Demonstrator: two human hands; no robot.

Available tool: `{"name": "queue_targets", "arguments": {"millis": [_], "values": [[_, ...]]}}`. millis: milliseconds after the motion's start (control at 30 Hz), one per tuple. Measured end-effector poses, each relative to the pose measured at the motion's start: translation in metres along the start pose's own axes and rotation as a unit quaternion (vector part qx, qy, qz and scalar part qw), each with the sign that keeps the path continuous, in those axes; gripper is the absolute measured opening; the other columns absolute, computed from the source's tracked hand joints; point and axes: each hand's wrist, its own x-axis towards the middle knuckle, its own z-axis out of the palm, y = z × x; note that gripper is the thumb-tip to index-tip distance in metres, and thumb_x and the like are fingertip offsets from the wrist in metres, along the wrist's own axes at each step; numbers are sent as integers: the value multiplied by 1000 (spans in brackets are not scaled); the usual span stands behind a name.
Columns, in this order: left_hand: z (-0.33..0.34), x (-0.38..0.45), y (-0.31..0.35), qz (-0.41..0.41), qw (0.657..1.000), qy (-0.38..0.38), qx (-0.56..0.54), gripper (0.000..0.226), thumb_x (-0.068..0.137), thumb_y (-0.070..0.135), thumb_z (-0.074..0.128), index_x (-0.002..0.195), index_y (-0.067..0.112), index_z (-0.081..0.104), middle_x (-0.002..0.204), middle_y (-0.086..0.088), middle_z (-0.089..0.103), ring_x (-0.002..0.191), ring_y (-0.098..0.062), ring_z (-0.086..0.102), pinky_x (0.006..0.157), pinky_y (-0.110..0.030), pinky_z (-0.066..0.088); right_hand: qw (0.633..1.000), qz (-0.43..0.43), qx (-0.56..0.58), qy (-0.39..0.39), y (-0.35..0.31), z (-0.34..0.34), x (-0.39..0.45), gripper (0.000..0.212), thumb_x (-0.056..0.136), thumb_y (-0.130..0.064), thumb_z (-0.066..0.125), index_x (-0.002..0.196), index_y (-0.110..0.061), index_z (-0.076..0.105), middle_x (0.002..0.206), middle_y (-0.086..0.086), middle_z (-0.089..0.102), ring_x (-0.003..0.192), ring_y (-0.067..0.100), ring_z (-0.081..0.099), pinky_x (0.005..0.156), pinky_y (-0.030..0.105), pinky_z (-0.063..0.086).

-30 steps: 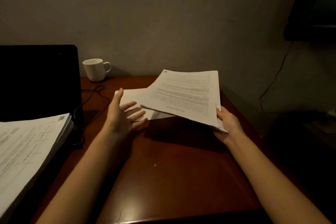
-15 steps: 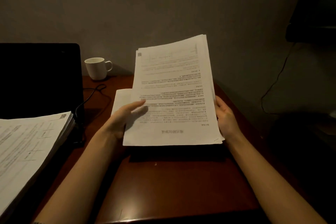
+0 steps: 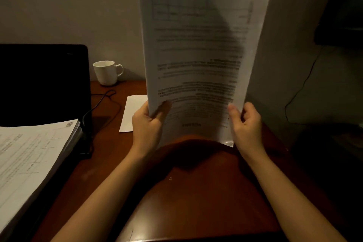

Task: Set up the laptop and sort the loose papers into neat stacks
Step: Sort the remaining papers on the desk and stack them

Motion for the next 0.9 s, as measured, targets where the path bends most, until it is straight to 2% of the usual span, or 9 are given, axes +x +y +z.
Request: {"name": "queue_targets", "arguments": {"millis": [200, 300, 433, 467, 533, 633, 733, 833, 900], "values": [[-6, 5, -11, -60, 998, -27, -3, 15, 81, 31, 66, 96, 31, 63, 99, 8, 71, 95, -12, 67, 83, -39, 56, 985, 115, 115, -47, 3, -1, 1, 24, 91, -17, 58, 114, -20, 54, 102, -10, 66, 91, 0, 66, 70, 15, 54], [-5, 4, -14, -75, 995, -53, 31, 9, 88, 31, 59, 96, 29, 62, 101, 7, 69, 94, -11, 66, 85, -39, 56, 982, 150, 105, -48, 5, -2, 4, 15, 92, -12, 57, 104, -21, 60, 94, -11, 68, 82, -1, 68, 66, 15, 54], [-8, 7, -27, -83, 988, -99, 81, 50, 93, 60, 30, 111, 27, 62, 119, -1, 64, 111, -18, 59, 94, -42, 49, 979, 194, 59, 31, 15, -8, 12, 13, 93, -11, 57, 105, -14, 62, 97, -2, 68, 89, 17, 68, 76, 31, 56], [-11, 11, -36, -65, 972, -117, 194, 52, 96, 57, 27, 125, 26, 56, 134, -3, 56, 123, -18, 51, 104, -39, 41, 972, 216, 64, 63, 19, -10, 13, 18, 94, -9, 57, 111, -11, 62, 101, 1, 67, 95, 21, 66, 80, 35, 55], [-17, 17, -55, -67, 864, -191, 462, 61, 98, 55, 27, 149, 23, 27, 158, -7, 20, 144, -21, 20, 117, -41, 16, 954, 262, 84, 122, 23, -12, 15, 28, 95, -7, 55, 122, -8, 58, 111, 5, 64, 101, 24, 63, 87, 39, 53], [-20, 20, -62, -110, 736, -297, 598, 77, 90, 68, 22, 153, 24, 9, 160, -7, 7, 147, -27, 6, 118, -48, 4, 926, 310, 97, 195, 29, -15, 18, 28, 96, -6, 53, 124, -6, 56, 112, 7, 62, 96, 22, 62, 81, 36, 52], [-15, 20, -51, -63, 710, -297, 636, 76, 88, 71, 28, 147, 23, 26, 149, -6, 35, 137, -27, 33, 115, -48, 22, 900, 341, 115, 245, 32, -20, 22, 28, 96, -7, 52, 124, -8, 55, 102, 2, 59, 88, 19, 59, 74, 33, 51], [-11, 16, -44, -31, 679, -283, 677, 72, 86, 70, 32, 135, 18, 44, 140, -8, 43, 127, -25, 41, 111, -46, 32, 892, 356, 129, 248, 32, -24, 23, 29, 96, -8, 53, 125, -11, 54, 103, 2, 58, 88, 18, 59, 73, 32, 50], [-11, 15, -46, -56, 695, -286, 657, 64, 86, 70, 35, 119, 18, 54, 138, -11, 43, 124, -25, 41, 110, -51, 32, 893, 356, 131, 242, 32, -23, 22, 29, 96, -8, 53, 125, -12, 55, 102, 2, 59, 87, 18, 59, 73, 32, 51]]}}
